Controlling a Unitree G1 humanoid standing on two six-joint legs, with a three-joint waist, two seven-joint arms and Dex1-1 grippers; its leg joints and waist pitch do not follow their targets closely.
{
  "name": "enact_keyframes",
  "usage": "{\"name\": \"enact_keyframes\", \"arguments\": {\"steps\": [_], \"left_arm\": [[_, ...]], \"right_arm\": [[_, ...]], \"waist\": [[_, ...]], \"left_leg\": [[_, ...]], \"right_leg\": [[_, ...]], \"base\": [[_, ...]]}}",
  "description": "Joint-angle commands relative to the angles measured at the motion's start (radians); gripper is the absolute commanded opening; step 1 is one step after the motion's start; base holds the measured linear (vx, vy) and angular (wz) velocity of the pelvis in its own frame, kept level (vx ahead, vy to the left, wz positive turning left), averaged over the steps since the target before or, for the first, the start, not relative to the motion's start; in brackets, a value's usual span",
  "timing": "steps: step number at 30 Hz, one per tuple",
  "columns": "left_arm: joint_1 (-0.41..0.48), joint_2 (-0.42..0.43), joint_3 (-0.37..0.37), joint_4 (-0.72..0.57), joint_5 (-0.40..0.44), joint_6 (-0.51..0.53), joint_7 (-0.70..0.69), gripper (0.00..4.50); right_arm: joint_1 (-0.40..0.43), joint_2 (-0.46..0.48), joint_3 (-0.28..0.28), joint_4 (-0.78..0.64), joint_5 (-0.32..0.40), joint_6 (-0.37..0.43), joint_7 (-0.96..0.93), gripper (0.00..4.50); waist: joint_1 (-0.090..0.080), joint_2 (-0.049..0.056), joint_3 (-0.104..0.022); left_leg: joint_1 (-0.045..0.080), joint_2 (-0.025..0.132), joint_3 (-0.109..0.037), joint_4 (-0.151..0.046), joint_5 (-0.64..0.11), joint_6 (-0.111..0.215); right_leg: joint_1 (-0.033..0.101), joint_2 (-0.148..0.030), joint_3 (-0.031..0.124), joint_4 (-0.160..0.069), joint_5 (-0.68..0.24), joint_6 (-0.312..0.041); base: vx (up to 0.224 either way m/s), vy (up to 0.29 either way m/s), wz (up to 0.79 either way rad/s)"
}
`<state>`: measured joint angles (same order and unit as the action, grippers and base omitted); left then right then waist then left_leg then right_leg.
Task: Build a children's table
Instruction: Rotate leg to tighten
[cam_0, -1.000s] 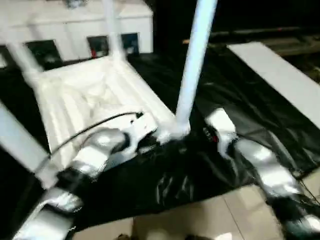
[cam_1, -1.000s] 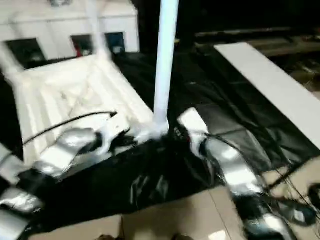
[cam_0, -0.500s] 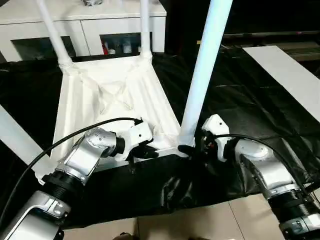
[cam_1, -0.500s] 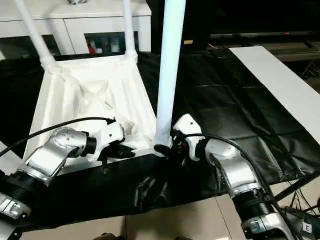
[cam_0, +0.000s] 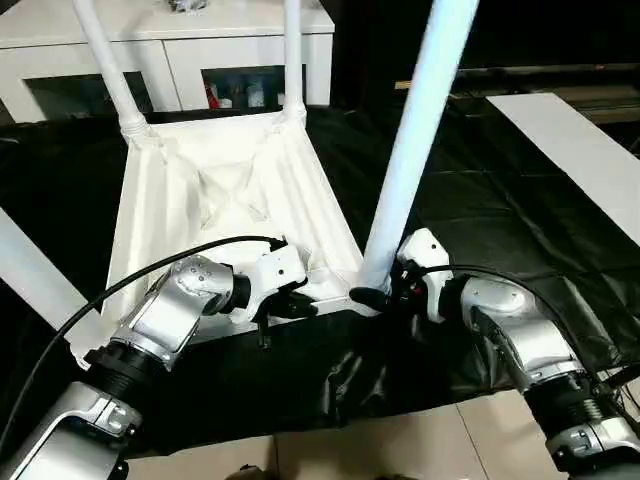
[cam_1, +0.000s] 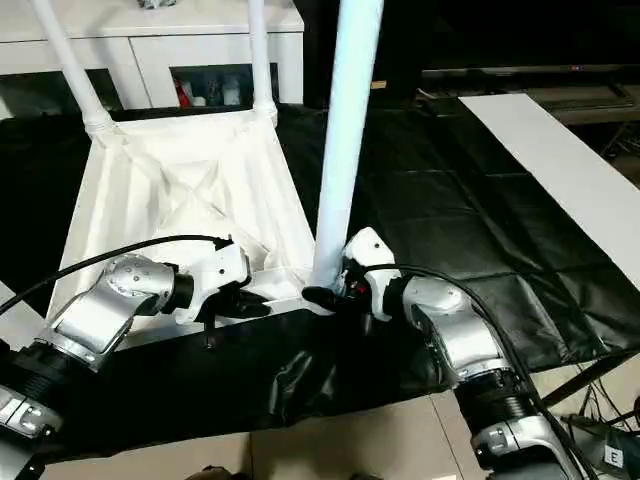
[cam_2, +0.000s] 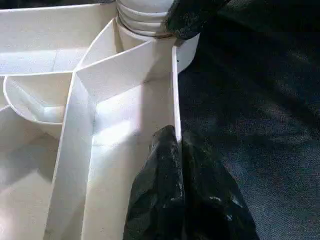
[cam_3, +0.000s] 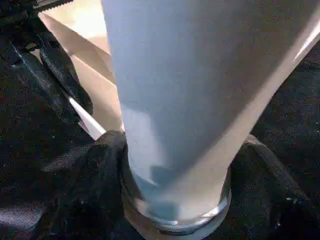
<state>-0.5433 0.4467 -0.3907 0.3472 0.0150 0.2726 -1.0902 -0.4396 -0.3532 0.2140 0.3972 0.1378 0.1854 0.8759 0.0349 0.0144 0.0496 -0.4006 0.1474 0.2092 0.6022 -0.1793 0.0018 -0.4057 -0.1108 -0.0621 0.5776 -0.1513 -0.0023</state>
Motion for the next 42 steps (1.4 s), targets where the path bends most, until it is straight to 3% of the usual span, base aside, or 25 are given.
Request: {"name": "enact_keyframes", "arguments": {"steps": [1, 8, 10, 11, 14, 17, 18, 19, 20, 24, 26, 27, 28, 30, 32, 33, 35, 37, 38, 40, 41, 42], "left_arm": [[0.011, 0.001, -0.025, -0.034, 0.002, 0.002, -0.035, 0.00], [0.007, -0.028, -0.022, -0.009, 0.022, 0.023, 0.025, 0.00], [-0.004, -0.058, -0.015, 0.018, 0.033, 0.037, 0.077, 0.00], [-0.033, -0.119, 0.002, 0.080, 0.052, 0.051, 0.181, 0.00], [-0.085, -0.204, 0.025, 0.171, 0.070, 0.078, 0.318, 0.00], [-0.144, -0.294, 0.058, 0.264, 0.075, 0.122, 0.459, 0.00], [-0.162, -0.316, 0.069, 0.294, 0.075, 0.124, 0.499, 0.00], [-0.191, -0.351, 0.083, 0.348, 0.082, 0.120, 0.564, 0.00], [-0.210, -0.369, 0.090, 0.384, 0.089, 0.105, 0.606, 0.00], [-0.246, -0.389, 0.101, 0.459, 0.118, 0.056, 0.682, 0.00], [-0.246, -0.377, 0.101, 0.460, 0.123, 0.043, 0.663, 0.00], [-0.240, -0.365, 0.092, 0.449, 0.130, 0.038, 0.649, 0.00], [-0.230, -0.345, 0.079, 0.429, 0.138, 0.029, 0.623, 0.00], [-0.225, -0.332, 0.073, 0.424, 0.142, 0.018, 0.606, 0.00], [-0.217, -0.315, 0.063, 0.413, 0.147, -0.008, 0.579, 0.00], [-0.215, -0.311, 0.060, 0.414, 0.146, -0.020, 0.571, 0.00], [-0.196, -0.284, 0.041, 0.385, 0.151, -0.043, 0.527, 0.00], [-0.175, -0.260, 0.033, 0.354, 0.150, -0.053, 0.491, 0.00], [-0.162, -0.244, 0.031, 0.335, 0.146, -0.064, 0.470, 0.00], [-0.156, -0.237, 0.031, 0.327, 0.144, -0.067, 0.462, 0.00], [-0.153, -0.227, 0.032, 0.335, 0.145, -0.137, 0.453, 0.00], [-0.153, -0.227, 0.032, 0.335, 0.145, -0.137, 0.453, 0.00]], "right_arm": [[-0.013, -0.004, -0.009, 0.017, -0.008, 0.003, 0.005, 2.67], [-0.025, 0.038, -0.012, 0.076, -0.044, 0.028, -0.106, 2.67], [-0.034, 0.068, -0.021, 0.102, -0.059, 0.040, -0.177, 2.67], [-0.055, 0.131, -0.044, 0.149, -0.080, 0.068, -0.323, 2.67], [-0.100, 0.221, -0.080, 0.227, -0.098, 0.100, -0.527, 2.66], [-0.158, 0.306, -0.102, 0.309, -0.099, 0.106, -0.667, 2.66], [-0.179, 0.329, -0.122, 0.336, -0.088, 0.101, -0.712, 2.66], [-0.219, 0.370, -0.160, 0.390, -0.067, 0.099, -0.793, 2.65], [-0.245, 0.392, -0.187, 0.427, -0.052, 0.095, -0.847, 2.65], [-0.301, 0.425, -0.237, 0.511, -0.032, 0.055, -0.910, 2.63], [-0.313, 0.430, -0.244, 0.507, -0.031, 0.011, -0.871, 2.63], [-0.308, 0.428, -0.243, 0.486, -0.021, -0.007, -0.824, 3.18], [-0.289, 0.415, -0.233, 0.434, -0.017, -0.042, -0.757, 3.32], [-0.273, 0.402, -0.231, 0.398, -0.022, -0.064, -0.735, 3.39], [-0.256, 0.385, -0.239, 0.361, -0.022, -0.065, -0.728, 3.66], [-0.252, 0.379, -0.240, 0.354, -0.021, -0.071, -0.730, 3.74], [-0.221, 0.348, -0.228, 0.289, -0.017, -0.066, -0.700, 3.85], [-0.175, 0.298, -0.201, 0.204, -0.033, -0.050, -0.650, 4.08], [-0.128, 0.254, -0.184, 0.125, -0.045, -0.023, -0.606, 4.08], [-0.101, 0.231, -0.177, 0.081, -0.052, -0.006, -0.583, 4.08], [-0.033, 0.184, -0.166, -0.027, -0.048, 0.038, -0.517, 4.08], [-0.033, 0.184, -0.166, -0.027, -0.048, 0.038, -0.517, 4.08]], "waist": [[-0.004, -0.009, -0.069], [-0.005, -0.012, -0.068], [-0.011, -0.014, -0.064], [-0.016, -0.014, -0.059], [-0.031, -0.011, -0.057], [-0.045, -0.014, -0.054], [-0.045, -0.003, -0.051], [-0.052, -0.003, -0.048], [-0.061, -0.001, -0.051], [-0.065, 0.000, -0.052], [-0.069, 0.001, -0.053], [-0.069, 0.001, -0.053], [-0.069, 0.000, -0.055], [-0.064, -0.004, -0.062], [-0.073, -0.002, -0.071], [-0.074, -0.002, -0.071], [-0.068, -0.002, -0.066], [-0.064, -0.004, -0.066], [-0.053, -0.004, -0.065], [-0.046, -0.005, -0.067], [-0.041, -0.009, -0.067], [-0.036, -0.011, -0.068]], "left_leg": [[0.037, 0.082, -0.038, -0.083, -0.253, 0.021], [0.037, 0.082, -0.038, -0.084, -0.261, 0.019], [0.037, 0.082, -0.039, -0.087, -0.301, -0.002], [0.039, 0.079, -0.042, -0.089, -0.358, -0.027], [0.049, 0.075, -0.056, -0.091, -0.486, -0.092], [0.069, 0.069, -0.063, -0.083, -0.591, -0.105], [0.071, 0.069, -0.065, -0.086, -0.611, -0.101], [0.071, 0.069, -0.066, -0.088, -0.633, -0.102], [0.076, 0.068, -0.073, -0.091, -0.671, -0.111], [0.074, 0.068, -0.072, -0.100, -0.707, -0.106], [0.067, 0.070, -0.073, -0.105, -0.704, -0.104], [0.064, 0.070, -0.074, -0.107, -0.706, -0.103], [0.064, 0.070, -0.073, -0.106, -0.700, -0.101], [0.049, 0.071, -0.072, -0.104, -0.629, -0.083], [0.008, 0.073, -0.077, -0.109, -0.488, -0.056], [0.010, 0.074, -0.071, -0.108, -0.445, -0.043], [0.034, 0.071, -0.057, -0.098, -0.468, -0.027], [0.034, 0.073, -0.055, -0.095, -0.452, -0.017], [0.031, 0.077, -0.053, -0.097, -0.425, -0.008], [0.034, 0.078, -0.050, -0.098, -0.387, -0.002], [0.036, 0.075, -0.045, -0.094, -0.369, 0.006], [0.035, 0.076, -0.045, -0.092, -0.355, 0.016]], "right_leg": [[0.036, -0.047, 0.041, -0.047, -0.214, -0.232], [0.034, -0.048, 0.041, -0.049, -0.227, -0.233], [0.031, -0.047, 0.042, -0.054, -0.281, -0.223], [0.025, -0.047, 0.041, -0.060, -0.362, -0.207], [0.015, -0.051, 0.036, -0.076, -0.529, -0.146], [0.001, -0.048, 0.022, -0.103, -0.610, -0.103], [0.000, -0.047, 0.018, -0.110, -0.616, -0.088], [-0.002, -0.043, 0.013, -0.112, -0.620, -0.083], [0.003, -0.038, 0.000, -0.113, -0.617, -0.071], [0.010, -0.041, -0.006, -0.117, -0.556, -0.071], [0.015, -0.046, -0.005, -0.116, -0.540, -0.076], [0.016, -0.047, -0.004, -0.115, -0.539, -0.077], [0.016, -0.050, -0.001, -0.114, -0.537, -0.080], [0.024, -0.060, 0.011, -0.106, -0.493, -0.096], [0.050, -0.063, 0.016, -0.082, -0.375, -0.127], [0.044, -0.058, 0.017, -0.078, -0.315, -0.149], [0.024, -0.056, 0.021, -0.089, -0.323, -0.177], [0.028, -0.058, 0.024, -0.089, -0.345, -0.188], [0.032, -0.056, 0.025, -0.089, -0.335, -0.178], [0.031, -0.048, 0.028, -0.079, -0.284, -0.184], [0.030, -0.046, 0.030, -0.078, -0.255, -0.190], [0.033, -0.047, 0.032, -0.076, -0.238, -0.188]], "base": [[0.000, 0.000, 0.00], [0.000, 0.000, 0.00], [0.000, 0.000, 0.00], [0.000, 0.000, 0.00], [-0.042, 0.004, -0.03], [-0.066, 0.010, -0.01], [-0.067, 0.014, 0.02], [0.000, 0.000, 0.00], [0.000, 0.000, 0.00], [0.000, 0.000, 0.00], [0.000, 0.000, 0.00], [0.000, 0.000, 0.00], [0.000, 0.000, 0.00], [0.000, 0.000, 0.00], [-0.005, 0.002, -0.11], [-0.009, 0.003, -0.23], [0.000, 0.000, 0.00], [0.000, 0.000, 0.00], [0.000, 0.000, 0.00], [0.025, -0.007, 0.01], [0.000, 0.000, 0.00], [0.000, 0.000, 0.00]]}}
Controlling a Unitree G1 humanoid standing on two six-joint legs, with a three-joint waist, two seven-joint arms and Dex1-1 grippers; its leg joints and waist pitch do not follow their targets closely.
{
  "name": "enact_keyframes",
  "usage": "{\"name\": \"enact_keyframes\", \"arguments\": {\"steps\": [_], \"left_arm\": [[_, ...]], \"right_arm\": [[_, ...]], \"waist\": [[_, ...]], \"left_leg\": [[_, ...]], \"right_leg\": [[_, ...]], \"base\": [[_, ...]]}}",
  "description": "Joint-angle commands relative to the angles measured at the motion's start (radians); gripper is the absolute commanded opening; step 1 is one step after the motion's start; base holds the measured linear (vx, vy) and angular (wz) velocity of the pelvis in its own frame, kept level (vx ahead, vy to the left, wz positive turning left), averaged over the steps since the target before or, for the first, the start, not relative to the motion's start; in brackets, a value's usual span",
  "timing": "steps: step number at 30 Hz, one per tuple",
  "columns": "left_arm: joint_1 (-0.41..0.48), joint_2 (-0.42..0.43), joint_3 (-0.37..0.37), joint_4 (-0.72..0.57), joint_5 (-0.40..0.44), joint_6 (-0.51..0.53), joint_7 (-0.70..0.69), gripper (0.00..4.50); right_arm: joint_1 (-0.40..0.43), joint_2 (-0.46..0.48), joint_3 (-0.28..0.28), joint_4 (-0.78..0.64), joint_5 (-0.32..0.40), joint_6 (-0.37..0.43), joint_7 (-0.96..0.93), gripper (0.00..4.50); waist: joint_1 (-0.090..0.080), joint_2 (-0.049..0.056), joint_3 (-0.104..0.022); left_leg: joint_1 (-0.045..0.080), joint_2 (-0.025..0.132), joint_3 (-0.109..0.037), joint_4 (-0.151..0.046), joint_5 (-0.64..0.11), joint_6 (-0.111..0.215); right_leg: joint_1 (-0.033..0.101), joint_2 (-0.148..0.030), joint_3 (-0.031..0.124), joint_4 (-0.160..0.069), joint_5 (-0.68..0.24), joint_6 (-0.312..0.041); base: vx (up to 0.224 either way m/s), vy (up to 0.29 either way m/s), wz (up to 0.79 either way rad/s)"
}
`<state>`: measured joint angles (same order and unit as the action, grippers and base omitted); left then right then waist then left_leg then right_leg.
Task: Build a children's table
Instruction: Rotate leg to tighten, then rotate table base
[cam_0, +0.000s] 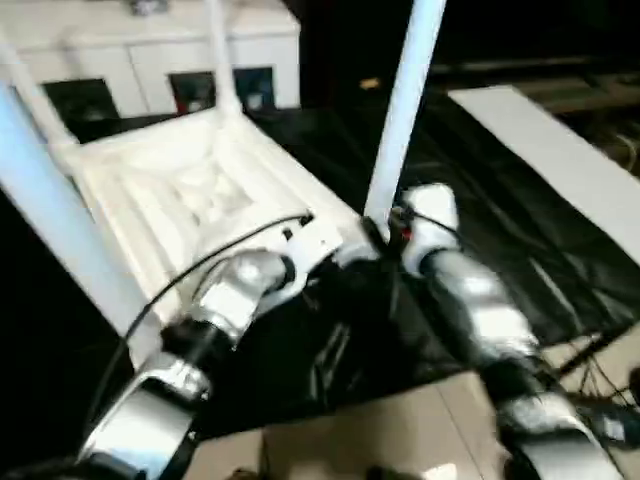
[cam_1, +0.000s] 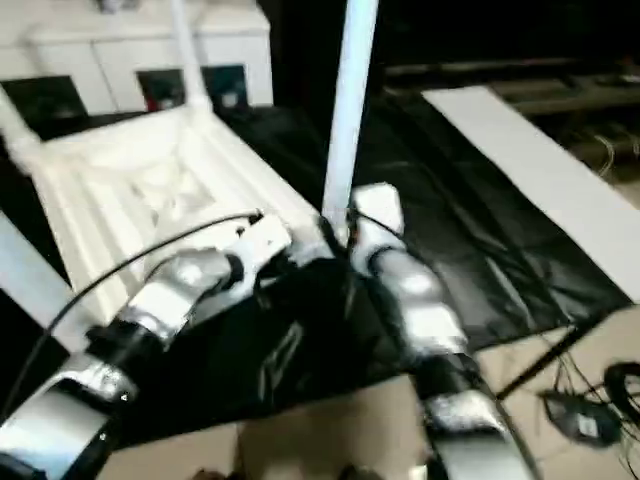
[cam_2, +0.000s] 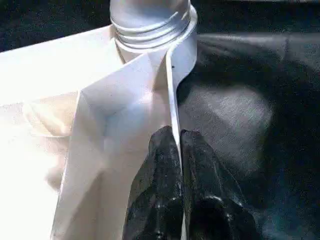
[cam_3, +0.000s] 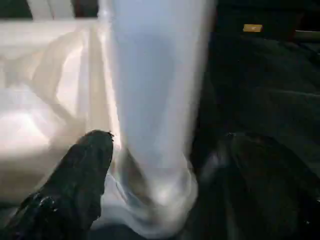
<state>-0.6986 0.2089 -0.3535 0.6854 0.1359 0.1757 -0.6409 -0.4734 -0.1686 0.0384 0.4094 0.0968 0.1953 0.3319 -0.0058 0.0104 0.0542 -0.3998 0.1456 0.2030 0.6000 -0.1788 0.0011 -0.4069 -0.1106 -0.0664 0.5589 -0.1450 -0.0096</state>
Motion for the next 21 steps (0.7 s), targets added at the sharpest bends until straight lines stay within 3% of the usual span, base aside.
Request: {"name": "enact_keyframes", "arguments": {"steps": [1, 4, 5, 7, 8, 9, 10, 11, 13, 14, 16, 18, 19, 20, 21], "left_arm": [[-0.001, 0.010, 0.002, 0.010, 0.020, -0.119, 0.009, 0.00], [-0.013, -0.021, 0.052, 0.009, -0.019, -0.195, 0.051, 0.00], [-0.008, -0.030, 0.071, -0.016, -0.044, -0.180, 0.044, 0.45], [0.008, -0.034, 0.084, -0.062, -0.069, -0.155, 0.027, 0.56], [0.015, -0.036, 0.089, -0.078, -0.078, -0.145, 0.022, 0.78], [0.023, -0.035, 0.090, -0.095, -0.083, -0.130, 0.017, 0.89], [0.056, -0.028, 0.094, -0.165, -0.101, -0.090, -0.002, 0.89], [0.073, -0.024, 0.095, -0.200, -0.109, -0.075, -0.011, 0.96], [0.096, -0.017, 0.099, -0.246, -0.121, -0.052, -0.023, 1.01], [0.141, -0.002, 0.110, -0.336, -0.142, -0.006, -0.047, 1.23], [0.172, 0.017, 0.110, -0.400, -0.159, 0.028, -0.076, 1.39], [0.246, 0.068, 0.107, -0.548, -0.210, 0.130, -0.134, 1.45], [0.324, 0.138, 0.092, -0.697, -0.253, 0.229, -0.185, 1.62], [0.354, 0.164, 0.088, -0.751, -0.269, 0.270, -0.197, 1.74], [0.390, 0.193, 0.084, -0.812, -0.286, 0.312, -0.207, 1.81]], "right_arm": [[0.050, -0.035, 0.016, -0.110, -0.017, 0.039, 0.049, 4.08], [0.106, -0.067, 0.028, -0.181, -0.027, 0.054, 0.055, 4.08], [0.126, -0.079, 0.036, -0.204, -0.024, 0.069, 0.064, 4.18], [0.146, -0.091, 0.048, -0.225, -0.025, 0.087, 0.074, 4.18], [0.152, -0.095, 0.053, -0.232, -0.026, 0.089, 0.080, 4.18], [0.160, -0.102, 0.059, -0.242, -0.023, 0.093, 0.089, 4.18], [0.194, -0.129, 0.084, -0.294, -0.009, 0.116, 0.140, 4.18], [0.211, -0.143, 0.096, -0.322, -0.002, 0.130, 0.169, 4.18], [0.231, -0.156, 0.111, -0.350, 0.002, 0.138, 0.201, 4.18], [0.255, -0.170, 0.134, -0.380, 0.005, 0.147, 0.242, 4.18], [0.262, -0.170, 0.148, -0.389, 0.009, 0.149, 0.260, 4.18], [0.261, -0.164, 0.175, -0.386, 0.014, 0.153, 0.284, 4.18], [0.240, -0.148, 0.190, -0.349, 0.006, 0.149, 0.287, 4.18], [0.226, -0.139, 0.193, -0.326, 0.003, 0.145, 0.285, 4.18], [0.205, -0.127, 0.192, -0.296, 0.000, 0.144, 0.281, 4.18]], "waist": [[0.008, -0.007, -0.072], [0.013, -0.006, -0.076], [0.014, -0.007, -0.075], [0.017, -0.003, -0.077], [0.022, 0.007, -0.079], [0.021, 0.006, -0.078], [0.022, 0.011, -0.077], [0.025, 0.006, -0.076], [0.025, 0.008, -0.077], [0.025, 0.007, -0.075], [0.022, 0.010, -0.072], [0.017, 0.010, -0.067], [0.017, 0.014, -0.064], [0.009, 0.012, -0.062], [0.007, 0.005, -0.059]], "left_leg": [[0.033, 0.076, -0.036, -0.087, -0.338, 0.031], [0.029, 0.078, -0.038, -0.084, -0.297, 0.044], [0.030, 0.079, -0.036, -0.084, -0.295, 0.046], [0.028, 0.077, -0.035, -0.079, -0.274, 0.058], [0.028, 0.082, -0.036, -0.080, -0.247, 0.064], [0.029, 0.083, -0.034, -0.079, -0.241, 0.067], [0.027, 0.084, -0.036, -0.081, -0.243, 0.064], [0.025, 0.087, -0.036, -0.082, -0.240, 0.069], [0.027, 0.087, -0.035, -0.082, -0.238, 0.076], [0.025, 0.087, -0.036, -0.083, -0.241, 0.075], [0.025, 0.088, -0.037, -0.085, -0.278, 0.062], [0.024, 0.087, -0.038, -0.090, -0.328, 0.040], [0.031, 0.089, -0.041, -0.093, -0.372, 0.014], [0.023, 0.091, -0.049, -0.100, -0.389, -0.006], [0.028, 0.088, -0.047, -0.100, -0.431, -0.023]], "right_leg": [[0.031, -0.049, 0.040, -0.055, -0.235, -0.192], [0.036, -0.050, 0.039, -0.052, -0.250, -0.189], [0.035, -0.049, 0.039, -0.053, -0.254, -0.190], [0.038, -0.051, 0.039, -0.049, -0.240, -0.208], [0.038, -0.053, 0.038, -0.046, -0.209, -0.222], [0.034, -0.046, 0.037, -0.044, -0.186, -0.230], [0.039, -0.046, 0.036, -0.041, -0.178, -0.232], [0.042, -0.044, 0.036, -0.039, -0.162, -0.229], [0.043, -0.045, 0.037, -0.036, -0.151, -0.232], [0.046, -0.046, 0.037, -0.037, -0.160, -0.231], [0.043, -0.047, 0.038, -0.042, -0.210, -0.226], [0.038, -0.046, 0.038, -0.050, -0.287, -0.210], [0.032, -0.045, 0.038, -0.053, -0.332, -0.201], [0.037, -0.048, 0.038, -0.046, -0.347, -0.195], [0.027, -0.040, 0.036, -0.050, -0.398, -0.176]], "base": [[0.000, 0.000, 0.00], [0.000, 0.000, 0.00], [0.000, 0.000, 0.00], [0.000, 0.000, 0.00], [0.000, 0.000, 0.00], [0.000, 0.000, 0.00], [0.000, 0.000, 0.00], [0.000, 0.000, 0.00], [0.000, 0.000, 0.00], [0.000, 0.000, 0.00], [0.000, 0.000, 0.00], [0.000, 0.000, 0.00], [0.000, 0.000, 0.00], [0.000, 0.000, 0.00], [0.000, 0.000, 0.00]]}}
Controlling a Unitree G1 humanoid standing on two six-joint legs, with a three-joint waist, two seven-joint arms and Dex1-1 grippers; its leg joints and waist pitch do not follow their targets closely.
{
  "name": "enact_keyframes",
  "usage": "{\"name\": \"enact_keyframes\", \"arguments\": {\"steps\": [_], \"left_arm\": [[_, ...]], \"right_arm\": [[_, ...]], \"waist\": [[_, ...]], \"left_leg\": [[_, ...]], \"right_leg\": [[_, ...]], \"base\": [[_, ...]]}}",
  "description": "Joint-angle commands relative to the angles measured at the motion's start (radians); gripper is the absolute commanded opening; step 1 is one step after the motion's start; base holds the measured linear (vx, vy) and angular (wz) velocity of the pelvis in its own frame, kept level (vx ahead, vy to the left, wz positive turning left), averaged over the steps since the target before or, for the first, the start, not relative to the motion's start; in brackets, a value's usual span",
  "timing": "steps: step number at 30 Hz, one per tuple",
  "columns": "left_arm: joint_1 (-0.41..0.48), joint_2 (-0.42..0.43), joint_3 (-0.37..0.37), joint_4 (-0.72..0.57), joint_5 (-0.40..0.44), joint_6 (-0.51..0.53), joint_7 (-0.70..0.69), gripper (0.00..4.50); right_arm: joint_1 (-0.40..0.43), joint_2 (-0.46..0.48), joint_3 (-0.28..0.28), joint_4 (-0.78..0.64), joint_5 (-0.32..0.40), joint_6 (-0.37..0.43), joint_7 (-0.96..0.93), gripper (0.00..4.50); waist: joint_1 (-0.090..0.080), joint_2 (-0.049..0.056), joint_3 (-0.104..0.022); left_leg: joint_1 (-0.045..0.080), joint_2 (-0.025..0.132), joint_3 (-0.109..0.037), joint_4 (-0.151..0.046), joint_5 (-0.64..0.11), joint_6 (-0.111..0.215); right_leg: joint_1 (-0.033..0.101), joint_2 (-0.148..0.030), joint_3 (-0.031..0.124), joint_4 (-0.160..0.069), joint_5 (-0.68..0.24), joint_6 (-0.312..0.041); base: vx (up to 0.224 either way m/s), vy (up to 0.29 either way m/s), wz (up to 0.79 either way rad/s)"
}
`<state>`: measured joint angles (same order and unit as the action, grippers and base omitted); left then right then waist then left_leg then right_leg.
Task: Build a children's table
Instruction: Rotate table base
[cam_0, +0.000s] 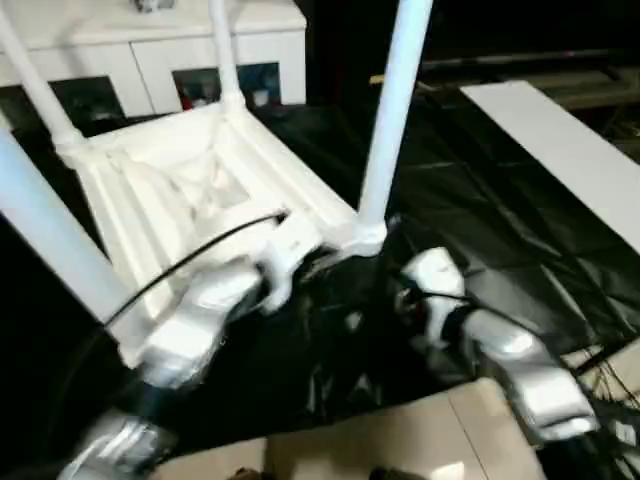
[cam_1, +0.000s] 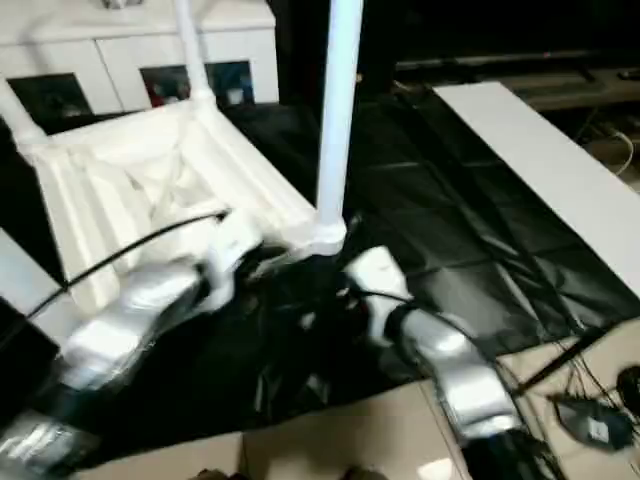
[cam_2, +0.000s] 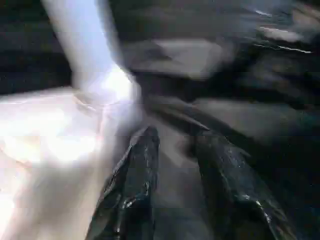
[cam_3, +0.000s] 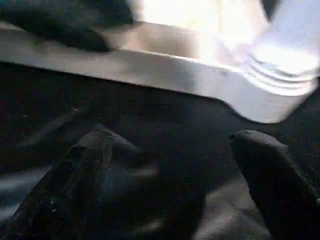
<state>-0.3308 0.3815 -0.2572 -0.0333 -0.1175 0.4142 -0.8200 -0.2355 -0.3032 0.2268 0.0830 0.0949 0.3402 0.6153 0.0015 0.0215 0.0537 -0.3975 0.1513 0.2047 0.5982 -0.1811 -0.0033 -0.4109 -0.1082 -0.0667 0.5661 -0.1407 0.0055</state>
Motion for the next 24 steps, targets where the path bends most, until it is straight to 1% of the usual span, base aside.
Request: {"name": "enact_keyframes", "arguments": {"steps": [1, 2, 3, 4, 5, 6, 7, 8, 9, 10, 11, 12, 13, 14, 15, 16, 17, 18, 19, 20, 21, 22, 23, 24], "left_arm": [[0.030, 0.026, -0.013, -0.106, -0.037, 0.081, -0.029, 1.83], [0.056, 0.039, -0.010, -0.145, -0.054, 0.105, -0.031, 1.91], [0.060, 0.040, -0.008, -0.152, -0.058, 0.109, -0.029, 2.06], [0.098, 0.042, 0.009, -0.198, -0.062, 0.132, -0.010, 2.06], [0.114, 0.040, 0.019, -0.219, -0.056, 0.144, 0.000, 2.24], [0.131, 0.041, 0.032, -0.234, -0.048, 0.156, 0.012, 2.24], [0.153, 0.047, 0.044, -0.250, -0.035, 0.163, 0.024, 2.24], [0.164, 0.052, 0.050, -0.260, -0.029, 0.172, 0.033, 2.37], [0.166, 0.052, 0.051, -0.262, -0.029, 0.174, 0.034, 2.37], [0.181, 0.060, 0.058, -0.279, -0.031, 0.188, 0.043, 2.53], [0.192, 0.074, 0.059, -0.303, -0.039, 0.210, 0.050, 2.63], [0.200, 0.086, 0.059, -0.324, -0.047, 0.230, 0.057, 2.67], [0.200, 0.086, 0.059, -0.324, -0.047, 0.230, 0.057, 2.67], [0.208, 0.098, 0.061, -0.341, -0.053, 0.246, 0.060, 2.84], [0.216, 0.103, 0.066, -0.356, -0.055, 0.262, 0.066, 2.98], [0.220, 0.105, 0.071, -0.363, -0.056, 0.272, 0.068, 2.98], [0.222, 0.105, 0.072, -0.367, -0.056, 0.276, 0.069, 3.07], [0.229, 0.108, 0.075, -0.377, -0.054, 0.289, 0.071, 3.09], [0.232, 0.111, 0.074, -0.380, -0.053, 0.291, 0.071, 3.16], [0.239, 0.116, 0.075, -0.384, -0.053, 0.293, 0.070, 3.30], [0.243, 0.120, 0.075, -0.389, -0.056, 0.297, 0.072, 3.42], [0.250, 0.125, 0.077, -0.395, -0.059, 0.298, 0.075, 3.48], [0.255, 0.128, 0.079, -0.398, -0.061, 0.296, 0.076, 3.49], [0.258, 0.130, 0.080, -0.401, -0.063, 0.298, 0.077, 3.52]], "right_arm": [[-0.039, 0.011, 0.003, 0.038, 0.001, -0.001, -0.004, 4.18], [-0.062, 0.022, 0.002, 0.071, 0.000, -0.005, -0.004, 4.18], [-0.067, 0.025, 0.002, 0.078, 0.000, -0.007, -0.003, 4.18], [-0.116, 0.045, 0.005, 0.151, -0.004, -0.021, 0.009, 4.18], [-0.138, 0.053, 0.007, 0.183, -0.007, -0.028, 0.017, 4.18], [-0.173, 0.065, 0.012, 0.237, -0.013, -0.040, 0.028, 4.18], [-0.220, 0.081, 0.018, 0.312, -0.025, -0.063, 0.034, 4.18], [-0.250, 0.090, 0.019, 0.361, -0.032, -0.080, 0.030, 4.18], [-0.255, 0.092, 0.018, 0.368, -0.032, -0.081, 0.029, 4.18], [-0.293, 0.109, 0.011, 0.429, -0.030, -0.094, 0.024, 4.18], [-0.321, 0.116, 0.013, 0.477, -0.040, -0.114, 0.016, 4.18], [-0.341, 0.121, 0.015, 0.511, -0.048, -0.130, 0.011, 4.18], [-0.341, 0.121, 0.015, 0.511, -0.048, -0.130, 0.011, 4.18], [-0.378, 0.133, 0.006, 0.577, -0.052, -0.139, -0.007, 4.18], [-0.420, 0.142, 0.002, 0.656, -0.065, -0.159, -0.028, 4.18], [-0.461, 0.150, -0.007, 0.733, -0.072, -0.165, -0.052, 4.18], [-0.478, 0.154, -0.010, 0.767, -0.075, -0.171, -0.059, 4.18], [-0.525, 0.158, -0.022, 0.862, -0.089, -0.207, -0.103, 4.18], [-0.543, 0.159, -0.035, 0.897, -0.088, -0.219, -0.132, 4.18], [-0.575, 0.159, -0.069, 0.956, -0.081, -0.252, -0.210, 4.18], [-0.594, 0.159, -0.093, 0.993, -0.073, -0.279, -0.264, 4.18], [-0.615, 0.154, -0.136, 1.029, -0.058, -0.330, -0.372, 4.18], [-0.627, 0.144, -0.167, 1.051, -0.050, -0.372, -0.465, 4.18], [-0.635, 0.138, -0.182, 1.068, -0.048, -0.398, -0.512, 4.18]], "waist": [[0.003, -0.001, -0.060], [0.002, -0.001, -0.057], [0.002, -0.001, -0.052], [0.011, -0.007, -0.054], [0.006, -0.006, -0.050], [0.004, -0.005, -0.049], [0.004, -0.006, -0.050], [0.001, -0.007, -0.050], [0.000, -0.006, -0.050], [0.004, -0.007, -0.049], [0.000, -0.012, -0.049], [0.001, -0.007, -0.049], [0.001, -0.007, -0.051], [-0.001, -0.011, -0.050], [-0.002, -0.014, -0.048], [-0.003, -0.011, -0.049], [-0.003, -0.009, -0.050], [-0.003, -0.014, -0.050], [-0.002, -0.012, -0.050], [-0.004, -0.011, -0.052], [-0.003, -0.011, -0.049], [0.002, -0.011, -0.050], [0.003, -0.010, -0.049], [0.004, -0.012, -0.049]], "left_leg": [[0.035, 0.083, -0.049, -0.095, -0.443, -0.029], [0.038, 0.080, -0.047, -0.092, -0.460, -0.040], [0.036, 0.078, -0.047, -0.096, -0.470, -0.044], [0.051, 0.078, -0.042, -0.091, -0.493, -0.055], [0.045, 0.078, -0.047, -0.094, -0.505, -0.064], [0.037, 0.077, -0.051, -0.095, -0.507, -0.068], [0.040, 0.077, -0.051, -0.095, -0.526, -0.076], [0.039, 0.075, -0.054, -0.094, -0.534, -0.080], [0.039, 0.075, -0.055, -0.094, -0.539, -0.084], [0.044, 0.073, -0.053, -0.093, -0.550, -0.086], [0.044, 0.072, -0.054, -0.092, -0.556, -0.086], [0.039, 0.073, -0.058, -0.094, -0.555, -0.089], [0.039, 0.074, -0.058, -0.093, -0.558, -0.091], [0.040, 0.073, -0.058, -0.092, -0.565, -0.092], [0.040, 0.072, -0.057, -0.093, -0.567, -0.090], [0.039, 0.072, -0.060, -0.091, -0.571, -0.093], [0.039, 0.072, -0.059, -0.091, -0.571, -0.096], [0.043, 0.072, -0.056, -0.088, -0.574, -0.096], [0.043, 0.073, -0.058, -0.088, -0.577, -0.098], [0.043, 0.072, -0.058, -0.085, -0.577, -0.098], [0.042, 0.072, -0.057, -0.087, -0.578, -0.097], [0.051, 0.072, -0.053, -0.085, -0.581, -0.100], [0.057, 0.069, -0.050, -0.084, -0.587, -0.103], [0.057, 0.067, -0.048, -0.085, -0.595, -0.104]], "right_leg": [[0.026, -0.045, 0.039, -0.057, -0.410, -0.193], [0.020, -0.044, 0.042, -0.060, -0.429, -0.188], [0.019, -0.042, 0.042, -0.066, -0.449, -0.179], [0.006, -0.041, 0.044, -0.071, -0.479, -0.163], [0.009, -0.042, 0.044, -0.070, -0.483, -0.166], [0.016, -0.044, 0.042, -0.067, -0.497, -0.157], [0.012, -0.043, 0.041, -0.070, -0.521, -0.142], [0.012, -0.044, 0.041, -0.069, -0.533, -0.136], [0.012, -0.045, 0.040, -0.069, -0.537, -0.135], [0.006, -0.043, 0.041, -0.075, -0.560, -0.119], [0.006, -0.044, 0.040, -0.077, -0.567, -0.120], [0.011, -0.045, 0.038, -0.074, -0.567, -0.118], [0.010, -0.045, 0.038, -0.071, -0.562, -0.118], [0.007, -0.045, 0.038, -0.070, -0.565, -0.120], [0.007, -0.043, 0.037, -0.074, -0.574, -0.119], [0.009, -0.045, 0.035, -0.072, -0.578, -0.125], [0.009, -0.046, 0.035, -0.072, -0.572, -0.128], [0.003, -0.044, 0.037, -0.072, -0.565, -0.129], [0.003, -0.047, 0.036, -0.070, -0.562, -0.135], [0.004, -0.049, 0.036, -0.069, -0.560, -0.139], [0.004, -0.047, 0.035, -0.073, -0.562, -0.135], [-0.004, -0.045, 0.036, -0.074, -0.563, -0.129], [-0.008, -0.040, 0.035, -0.076, -0.555, -0.120], [-0.007, -0.034, 0.031, -0.075, -0.552, -0.110]], "base": [[0.000, 0.000, 0.00], [0.000, 0.000, 0.00], [0.000, 0.000, 0.00], [0.000, 0.000, 0.00], [0.000, 0.000, 0.00], [0.000, 0.000, 0.00], [0.000, 0.000, 0.00], [0.000, 0.000, 0.00], [0.000, 0.000, 0.00], [0.000, 0.000, 0.00], [0.000, 0.000, 0.00], [0.000, 0.000, 0.00], [0.000, 0.000, 0.00], [0.000, 0.000, 0.00], [0.000, 0.000, 0.00], [0.000, 0.000, 0.00], [0.000, 0.000, 0.00], [0.000, 0.000, 0.00], [0.000, 0.000, 0.00], [0.000, 0.000, 0.00], [0.000, 0.000, 0.00], [0.000, 0.000, 0.00], [0.000, 0.000, 0.00], [0.000, 0.000, 0.00]]}}
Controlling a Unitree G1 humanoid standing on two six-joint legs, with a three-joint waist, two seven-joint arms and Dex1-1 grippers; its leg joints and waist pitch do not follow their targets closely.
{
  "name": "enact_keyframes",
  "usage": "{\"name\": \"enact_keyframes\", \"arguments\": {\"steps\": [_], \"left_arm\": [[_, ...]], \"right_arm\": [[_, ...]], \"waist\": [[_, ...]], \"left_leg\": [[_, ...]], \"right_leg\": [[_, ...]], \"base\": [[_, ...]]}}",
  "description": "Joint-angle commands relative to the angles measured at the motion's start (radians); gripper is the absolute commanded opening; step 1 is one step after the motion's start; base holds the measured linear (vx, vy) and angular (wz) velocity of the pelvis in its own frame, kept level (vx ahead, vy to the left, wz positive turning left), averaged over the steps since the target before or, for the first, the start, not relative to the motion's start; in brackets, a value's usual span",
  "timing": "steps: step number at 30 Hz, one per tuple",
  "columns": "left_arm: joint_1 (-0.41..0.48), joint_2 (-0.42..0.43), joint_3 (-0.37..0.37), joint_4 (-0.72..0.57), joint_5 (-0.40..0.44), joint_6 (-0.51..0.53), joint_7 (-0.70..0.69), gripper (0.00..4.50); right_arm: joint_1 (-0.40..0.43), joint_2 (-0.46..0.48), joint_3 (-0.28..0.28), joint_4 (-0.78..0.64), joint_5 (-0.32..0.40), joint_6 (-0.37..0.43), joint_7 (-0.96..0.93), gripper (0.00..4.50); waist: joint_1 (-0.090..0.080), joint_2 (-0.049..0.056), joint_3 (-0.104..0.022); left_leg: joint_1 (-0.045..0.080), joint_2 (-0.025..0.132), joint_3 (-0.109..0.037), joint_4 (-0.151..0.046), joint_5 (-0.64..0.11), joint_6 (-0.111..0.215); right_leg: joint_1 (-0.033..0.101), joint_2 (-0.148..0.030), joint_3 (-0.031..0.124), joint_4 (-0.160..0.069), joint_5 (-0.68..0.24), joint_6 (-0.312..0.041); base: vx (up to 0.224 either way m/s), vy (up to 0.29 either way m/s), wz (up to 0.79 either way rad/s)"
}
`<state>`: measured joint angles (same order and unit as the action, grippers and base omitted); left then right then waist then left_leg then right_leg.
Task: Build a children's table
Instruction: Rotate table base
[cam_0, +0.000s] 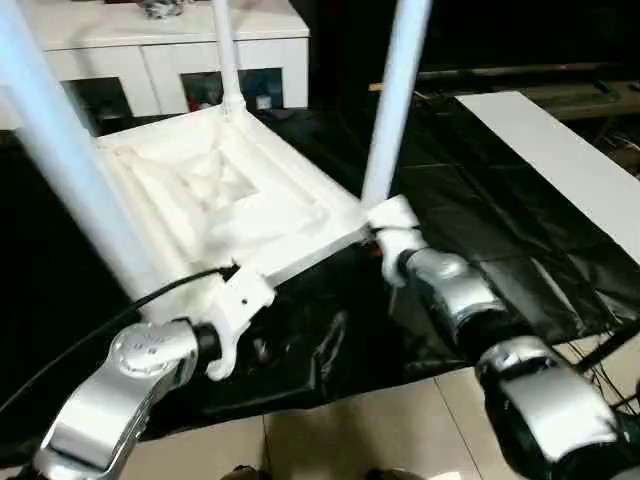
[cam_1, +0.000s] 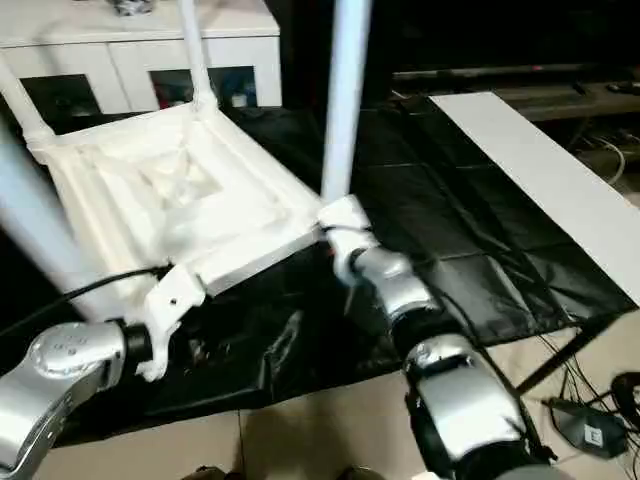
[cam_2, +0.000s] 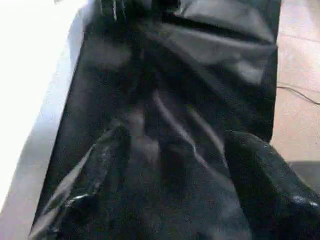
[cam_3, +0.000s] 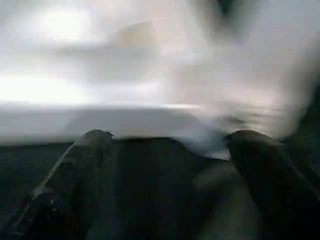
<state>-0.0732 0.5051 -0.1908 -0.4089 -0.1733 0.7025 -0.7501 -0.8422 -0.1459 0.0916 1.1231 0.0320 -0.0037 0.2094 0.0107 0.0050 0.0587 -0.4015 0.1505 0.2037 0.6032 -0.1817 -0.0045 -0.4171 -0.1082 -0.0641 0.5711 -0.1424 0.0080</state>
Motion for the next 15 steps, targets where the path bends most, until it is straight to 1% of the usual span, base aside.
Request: {"name": "enact_keyframes", "arguments": {"steps": [1, 2, 3, 4, 5, 6, 7, 8, 9, 10, 11, 12, 13, 14, 15], "left_arm": [[0.000, 0.007, 0.014, -0.025, -0.007, 0.010, 0.008, 3.61], [0.017, 0.002, 0.034, -0.033, -0.025, -0.002, 0.008, 3.75], [0.025, 0.000, 0.043, -0.037, -0.035, -0.006, 0.008, 3.86], [0.025, 0.000, 0.043, -0.037, -0.035, -0.006, 0.008, 3.92], [0.031, 0.000, 0.053, -0.033, -0.041, -0.023, 0.004, 3.96], [0.050, -0.007, 0.077, -0.023, -0.056, -0.060, -0.004, 3.96], [0.065, -0.009, 0.095, -0.013, -0.066, -0.093, -0.011, 4.07], [0.084, -0.010, 0.116, 0.001, -0.077, -0.129, -0.022, 4.22], [0.106, -0.010, 0.140, 0.012, -0.098, -0.151, -0.039, 4.30], [0.106, -0.010, 0.140, 0.012, -0.098, -0.151, -0.039, 4.34], [0.148, 0.000, 0.179, 0.040, -0.122, -0.199, -0.071, 4.37], [0.148, 0.000, 0.179, 0.040, -0.122, -0.199, -0.071, 4.44], [0.176, 0.009, 0.201, 0.055, -0.135, -0.230, -0.097, 4.44], [0.188, 0.013, 0.211, 0.062, -0.141, -0.245, -0.108, 4.44], [0.212, 0.015, 0.236, 0.071, -0.162, -0.263, -0.132, 4.44]], "right_arm": [[-0.028, -0.019, -0.047, 0.028, 0.015, -0.054, -0.106, 4.18], [-0.034, -0.040, -0.072, 0.050, 0.020, -0.100, -0.173, 4.18], [-0.036, -0.047, -0.078, 0.060, 0.020, -0.116, -0.194, 4.18], [-0.036, -0.047, -0.078, 0.061, 0.020, -0.116, -0.194, 4.18], [-0.036, -0.052, -0.083, 0.065, 0.022, -0.126, -0.197, 4.18], [-0.031, -0.052, -0.100, 0.065, 0.042, -0.137, -0.158, 4.18], [-0.033, -0.049, -0.116, 0.080, 0.056, -0.155, -0.123, 4.18], [-0.027, -0.045, -0.124, 0.081, 0.067, -0.173, -0.076, 4.18], [-0.014, -0.042, -0.126, 0.071, 0.073, -0.194, -0.029, 4.18], [-0.014, -0.042, -0.126, 0.071, 0.073, -0.194, -0.029, 4.18], [0.017, -0.034, -0.127, 0.041, 0.080, -0.220, 0.057, 4.18], [0.017, -0.034, -0.127, 0.041, 0.080, -0.220, 0.057, 4.18], [0.044, -0.032, -0.124, 0.008, 0.090, -0.236, 0.111, 4.18], [0.059, -0.032, -0.120, -0.011, 0.093, -0.241, 0.133, 4.18], [0.099, -0.035, -0.108, -0.071, 0.109, -0.241, 0.184, 4.18]], "waist": [[-0.005, 0.005, -0.055], [-0.011, -0.007, -0.055], [-0.012, -0.003, -0.055], [-0.013, -0.002, -0.057], [-0.017, -0.009, -0.056], [-0.020, -0.011, -0.059], [-0.020, -0.011, -0.058], [-0.027, -0.014, -0.058], [-0.033, -0.012, -0.057], [-0.037, -0.014, -0.057], [-0.039, -0.011, -0.057], [-0.042, -0.013, -0.056], [-0.042, -0.010, -0.056], [-0.040, -0.011, -0.056], [-0.036, -0.009, -0.056]], "left_leg": [[0.061, 0.068, -0.047, -0.091, -0.598, -0.105], [0.053, 0.067, -0.049, -0.092, -0.605, -0.100], [0.045, 0.067, -0.052, -0.095, -0.596, -0.099], [0.042, 0.067, -0.053, -0.093, -0.592, -0.099], [0.039, 0.064, -0.053, -0.091, -0.591, -0.092], [0.041, 0.063, -0.052, -0.087, -0.592, -0.085], [0.040, 0.064, -0.053, -0.086, -0.590, -0.084], [0.033, 0.064, -0.055, -0.086, -0.586, -0.077], [0.029, 0.064, -0.057, -0.087, -0.594, -0.071], [0.026, 0.065, -0.058, -0.088, -0.593, -0.070], [0.026, 0.066, -0.060, -0.088, -0.598, -0.069], [0.023, 0.067, -0.061, -0.089, -0.599, -0.065], [0.027, 0.067, -0.062, -0.089, -0.605, -0.065], [0.033, 0.067, -0.058, -0.088, -0.611, -0.061], [0.036, 0.068, -0.057, -0.090, -0.604, -0.057]], "right_leg": [[-0.001, -0.034, 0.027, -0.079, -0.549, -0.108], [0.006, -0.032, 0.023, -0.078, -0.549, -0.099], [0.012, -0.039, 0.024, -0.074, -0.558, -0.093], [0.014, -0.041, 0.024, -0.073, -0.562, -0.091], [0.013, -0.041, 0.023, -0.077, -0.581, -0.084], [0.011, -0.042, 0.023, -0.081, -0.592, -0.079], [0.011, -0.044, 0.023, -0.081, -0.596, -0.080], [0.015, -0.045, 0.022, -0.082, -0.601, -0.080], [0.016, -0.045, 0.020, -0.082, -0.606, -0.083], [0.018, -0.046, 0.020, -0.083, -0.608, -0.084], [0.018, -0.046, 0.019, -0.081, -0.613, -0.089], [0.017, -0.046, 0.020, -0.082, -0.617, -0.091], [0.014, -0.044, 0.020, -0.082, -0.618, -0.094], [0.009, -0.044, 0.023, -0.087, -0.620, -0.097], [0.008, -0.042, 0.026, -0.087, -0.604, -0.105]], "base": [[0.000, 0.000, 0.00], [0.000, 0.000, 0.00], [0.000, 0.000, 0.00], [0.000, 0.000, 0.00], [0.000, 0.000, 0.00], [0.000, 0.000, 0.00], [0.000, 0.000, 0.00], [0.000, 0.000, 0.00], [0.000, 0.000, 0.00], [0.000, 0.000, 0.00], [0.000, 0.000, 0.00], [0.000, 0.000, 0.00], [0.000, 0.000, 0.00], [0.000, 0.000, 0.00], [0.000, 0.000, 0.00]]}}
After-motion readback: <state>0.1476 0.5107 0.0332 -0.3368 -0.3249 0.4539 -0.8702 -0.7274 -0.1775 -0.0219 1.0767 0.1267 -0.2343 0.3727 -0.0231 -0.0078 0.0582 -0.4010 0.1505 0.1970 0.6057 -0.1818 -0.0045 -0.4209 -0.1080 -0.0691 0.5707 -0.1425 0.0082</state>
